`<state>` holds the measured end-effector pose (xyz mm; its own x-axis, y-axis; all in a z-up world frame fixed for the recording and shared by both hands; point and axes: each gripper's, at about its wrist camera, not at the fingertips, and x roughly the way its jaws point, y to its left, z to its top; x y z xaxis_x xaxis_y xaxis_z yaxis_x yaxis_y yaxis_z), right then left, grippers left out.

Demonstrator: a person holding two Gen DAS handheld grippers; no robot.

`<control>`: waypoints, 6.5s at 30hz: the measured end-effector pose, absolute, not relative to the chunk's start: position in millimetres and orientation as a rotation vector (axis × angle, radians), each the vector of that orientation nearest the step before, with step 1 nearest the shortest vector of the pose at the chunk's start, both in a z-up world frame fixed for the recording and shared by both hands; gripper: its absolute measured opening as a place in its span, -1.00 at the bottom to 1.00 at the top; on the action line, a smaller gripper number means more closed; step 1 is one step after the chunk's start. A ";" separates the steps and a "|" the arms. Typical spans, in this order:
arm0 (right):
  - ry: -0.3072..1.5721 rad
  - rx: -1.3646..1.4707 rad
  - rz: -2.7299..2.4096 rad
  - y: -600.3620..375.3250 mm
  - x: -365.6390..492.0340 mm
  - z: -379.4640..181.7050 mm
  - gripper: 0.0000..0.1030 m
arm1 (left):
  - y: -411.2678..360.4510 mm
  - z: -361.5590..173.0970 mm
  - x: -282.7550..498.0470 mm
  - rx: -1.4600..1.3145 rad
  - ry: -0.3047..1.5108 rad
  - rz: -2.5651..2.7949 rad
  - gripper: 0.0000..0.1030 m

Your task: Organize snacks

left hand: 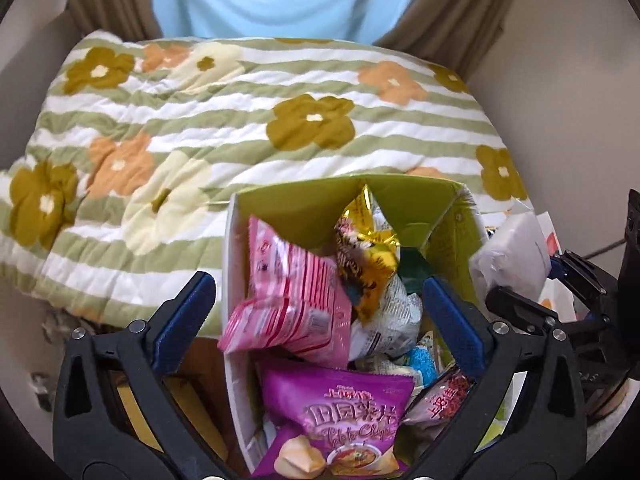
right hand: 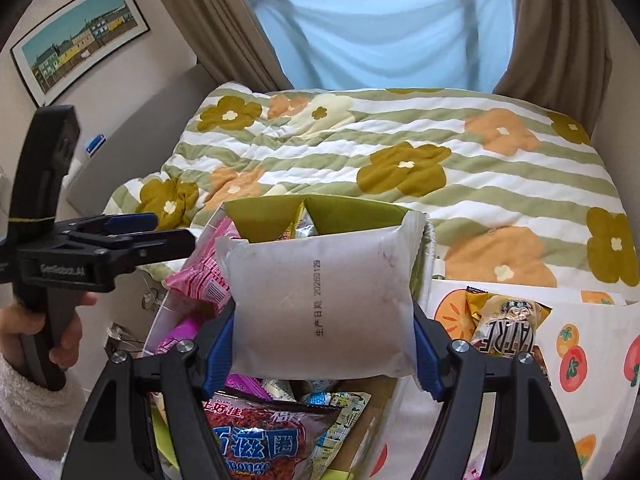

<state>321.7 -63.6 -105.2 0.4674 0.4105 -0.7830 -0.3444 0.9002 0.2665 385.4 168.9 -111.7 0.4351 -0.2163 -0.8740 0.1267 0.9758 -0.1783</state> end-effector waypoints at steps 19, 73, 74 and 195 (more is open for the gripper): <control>0.921 0.075 0.486 -63.1 305.3 -112.0 0.99 | 177.4 -135.8 327.9 -0.185 1.109 -0.171 0.99; 1.211 0.437 0.201 -307.4 219.2 -245.2 0.99 | -183.6 -245.7 428.2 0.111 1.325 -0.198 0.99; 1.214 0.447 0.193 -305.6 219.2 -247.8 0.99 | -185.7 -252.5 431.2 0.132 1.337 -0.203 0.99; 0.765 0.183 0.260 -121.5 163.4 -21.9 0.82 | 131.2 -11.4 137.9 -0.018 0.754 -0.095 0.99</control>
<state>163.4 -121.5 -21.9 0.6916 0.2969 -0.6585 -0.1650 0.9524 0.2562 137.9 131.2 -11.4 0.7250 -0.0924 -0.6825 0.0792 0.9956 -0.0507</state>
